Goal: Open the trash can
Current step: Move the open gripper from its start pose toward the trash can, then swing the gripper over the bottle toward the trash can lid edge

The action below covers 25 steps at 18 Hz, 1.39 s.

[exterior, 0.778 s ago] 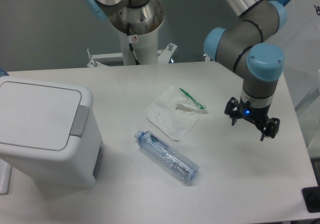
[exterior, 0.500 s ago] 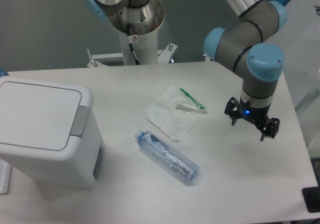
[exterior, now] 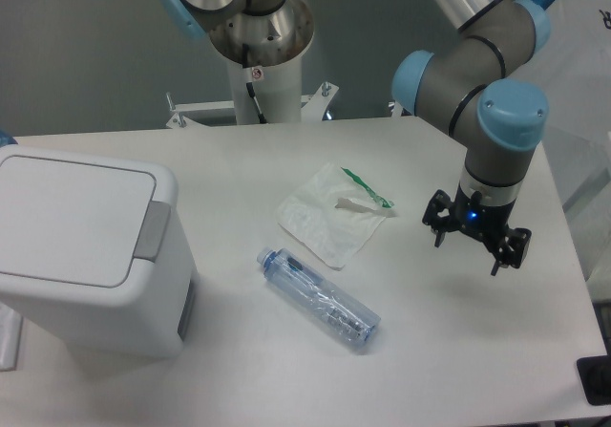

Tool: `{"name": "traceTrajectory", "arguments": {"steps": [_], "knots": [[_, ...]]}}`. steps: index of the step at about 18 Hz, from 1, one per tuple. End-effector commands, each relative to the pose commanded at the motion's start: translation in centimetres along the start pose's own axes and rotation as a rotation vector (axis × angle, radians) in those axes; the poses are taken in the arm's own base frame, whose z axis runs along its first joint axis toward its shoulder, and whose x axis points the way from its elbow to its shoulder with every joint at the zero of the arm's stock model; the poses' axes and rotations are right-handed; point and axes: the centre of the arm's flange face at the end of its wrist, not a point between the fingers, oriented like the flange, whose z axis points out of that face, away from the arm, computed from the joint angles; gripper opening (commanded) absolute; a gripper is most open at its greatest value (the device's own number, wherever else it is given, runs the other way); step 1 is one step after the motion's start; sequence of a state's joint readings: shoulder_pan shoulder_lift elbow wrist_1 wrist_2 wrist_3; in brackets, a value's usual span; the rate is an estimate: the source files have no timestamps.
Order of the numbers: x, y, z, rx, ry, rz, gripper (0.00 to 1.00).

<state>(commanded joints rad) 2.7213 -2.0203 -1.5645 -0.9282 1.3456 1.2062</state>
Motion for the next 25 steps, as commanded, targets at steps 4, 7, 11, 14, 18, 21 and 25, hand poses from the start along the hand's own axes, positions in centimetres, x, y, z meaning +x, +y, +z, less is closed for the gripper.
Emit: {"name": "traceTrajectory", "arguments": {"steps": [4,7,11,14,18,21,25], "knots": [[1.6,-1.1,-0.9,0.149,-0.004,-0.156,1.00],[3.3,-2.0,-1.3,0.244,0.064,-0.229,1.00],[5.1,-4.2,-2.3,0.403,0.175,-0.292,1.00],[6.7,-6.7,-4.2,0.500,0.256,-0.350,1.00],[8.9,-9.0,-4.9,0.555,0.331,-0.359,1.00],[10.9,-11.0,-6.5,0.570,0.355,-0.357,1.00],[13.9,-13.6,-7.0,0.568,0.389,-0.330,1.00]]}}
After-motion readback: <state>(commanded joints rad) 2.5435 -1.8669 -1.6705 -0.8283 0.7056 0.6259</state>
